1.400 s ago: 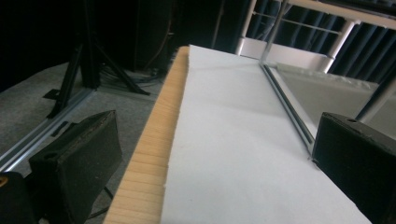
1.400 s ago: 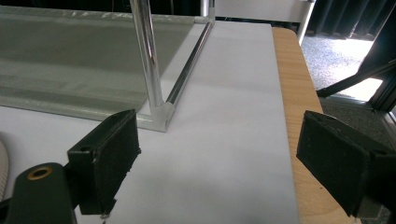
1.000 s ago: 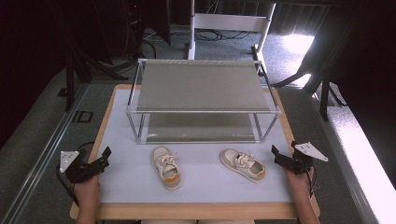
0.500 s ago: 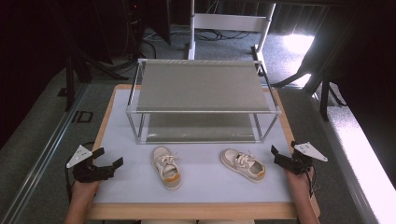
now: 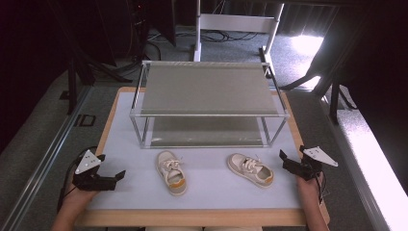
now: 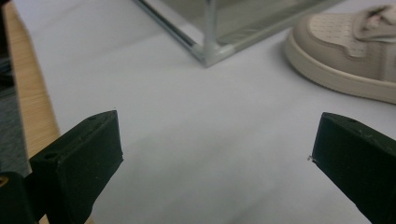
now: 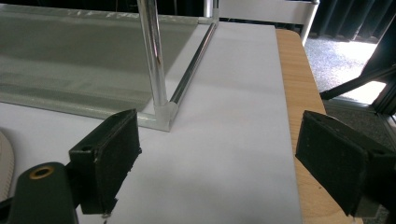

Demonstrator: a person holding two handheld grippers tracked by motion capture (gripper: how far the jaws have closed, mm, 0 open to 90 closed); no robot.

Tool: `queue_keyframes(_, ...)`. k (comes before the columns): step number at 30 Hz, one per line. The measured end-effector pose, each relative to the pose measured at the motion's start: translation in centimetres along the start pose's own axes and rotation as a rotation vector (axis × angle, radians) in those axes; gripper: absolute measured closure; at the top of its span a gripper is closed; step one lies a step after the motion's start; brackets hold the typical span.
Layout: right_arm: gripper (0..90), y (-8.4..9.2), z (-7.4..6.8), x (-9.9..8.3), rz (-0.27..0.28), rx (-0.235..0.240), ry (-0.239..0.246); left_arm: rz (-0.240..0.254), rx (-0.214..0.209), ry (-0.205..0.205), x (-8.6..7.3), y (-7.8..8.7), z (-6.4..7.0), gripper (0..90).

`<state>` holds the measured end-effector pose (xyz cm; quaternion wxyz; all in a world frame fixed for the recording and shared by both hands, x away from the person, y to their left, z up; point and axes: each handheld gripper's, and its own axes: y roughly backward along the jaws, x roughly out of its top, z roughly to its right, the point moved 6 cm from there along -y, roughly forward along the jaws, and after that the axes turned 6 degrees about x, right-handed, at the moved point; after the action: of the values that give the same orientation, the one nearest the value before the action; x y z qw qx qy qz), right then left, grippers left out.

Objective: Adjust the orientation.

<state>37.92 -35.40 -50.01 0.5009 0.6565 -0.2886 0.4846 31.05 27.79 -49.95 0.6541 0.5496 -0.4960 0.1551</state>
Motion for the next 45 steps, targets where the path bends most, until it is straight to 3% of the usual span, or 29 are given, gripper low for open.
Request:
queue_keyframes(1,13.2,0.0,0.0,0.0,0.0,-0.001,0.0,0.0,0.0,0.0,0.0,0.0,0.0,1.4)
queue_keyframes(2,13.2,0.0,0.0,0.0,0.0,-0.002,0.001,-0.01,-0.026,-0.015,0.1,0.2,0.1,1.4)
queue_keyframes(4,13.2,0.0,0.0,0.0,0.0,-0.003,0.002,-0.023,-0.016,-0.031,0.2,0.3,0.2,1.4)
queue_keyframes(5,13.2,0.0,0.0,0.0,0.0,-0.003,0.001,-0.045,-0.046,-0.05,0.2,0.5,0.3,1.4)
queue_keyframes(6,13.2,0.0,0.0,0.0,0.0,-0.003,0.001,-0.062,-0.037,-0.067,0.2,0.5,0.3,1.4)
queue_keyframes(8,13.2,0.0,0.0,0.0,0.0,-0.003,0.0,-0.076,-0.058,-0.08,0.2,0.6,0.5,1.4)
queue_keyframes(9,13.2,0.0,0.0,0.0,-0.001,-0.005,0.0,-0.121,-0.05,-0.126,0.3,0.7,0.6,1.4)
queue_keyframes(13,13.2,0.0,0.0,0.0,-0.001,-0.006,0.002,-0.206,-0.088,-0.21,0.6,1.1,1.1,1.4)
queue_keyframes(14,13.2,0.0,0.0,0.0,-0.001,-0.006,0.002,-0.206,-0.088,-0.21,0.6,1.1,1.1,1.4)
queue_keyframes(17,13.2,0.0,0.0,0.0,-0.002,-0.007,0.001,-0.266,-0.093,-0.268,1.3,1.4,1.4,1.5)
queue_keyframes(19,13.2,0.0,0.0,0.0,-0.001,-0.007,0.0,-0.285,-0.106,-0.281,1.4,1.5,1.5,1.5)
queue_keyframes(20,13.2,0.0,0.0,0.0,-0.001,-0.007,-0.001,-0.315,-0.104,-0.313,1.5,1.6,1.6,1.5)
queue_keyframes(22,13.2,0.0,0.0,0.0,0.0,-0.007,-0.001,-0.331,-0.106,-0.329,1.6,1.6,1.7,2.0)
queue_keyframes(26,13.2,0.0,0.0,0.0,-0.001,-0.008,-0.001,-0.436,-0.104,-0.392,1.5,1.2,1.9,2.0)
queue_keyframes(27,13.2,0.0,0.0,0.0,-0.001,-0.008,-0.001,-0.436,-0.104,-0.392,1.5,1.2,1.9,2.0)
queue_keyframes(28,13.2,0.0,0.0,0.0,-0.002,-0.008,-0.002,-0.483,-0.115,-0.418,1.4,1.0,2.2,2.0)
queue_keyframes(31,13.2,-0.1,0.0,0.0,-0.003,-0.01,-0.002,-0.524,-0.109,-0.47,1.8,0.8,2.5,2.0)
queue_keyframes(34,13.2,-0.1,0.0,0.0,-0.003,-0.009,-0.002,-0.541,-0.123,-0.476,2.2,0.8,2.8,2.0)
queue_keyframes(38,13.2,0.0,0.1,0.0,-0.001,-0.009,-0.004,-0.608,-0.121,-0.542,2.8,0.8,3.2,2.0)
queue_keyframes(40,13.2,0.0,0.0,0.0,-0.001,-0.009,-0.004,-0.618,-0.11,-0.559,2.9,0.8,3.2,2.0)
queue_keyframes(45,13.2,0.0,0.0,0.0,-0.002,-0.007,-0.004,-0.711,-0.111,-0.583,2.6,0.8,3.4,2.0)
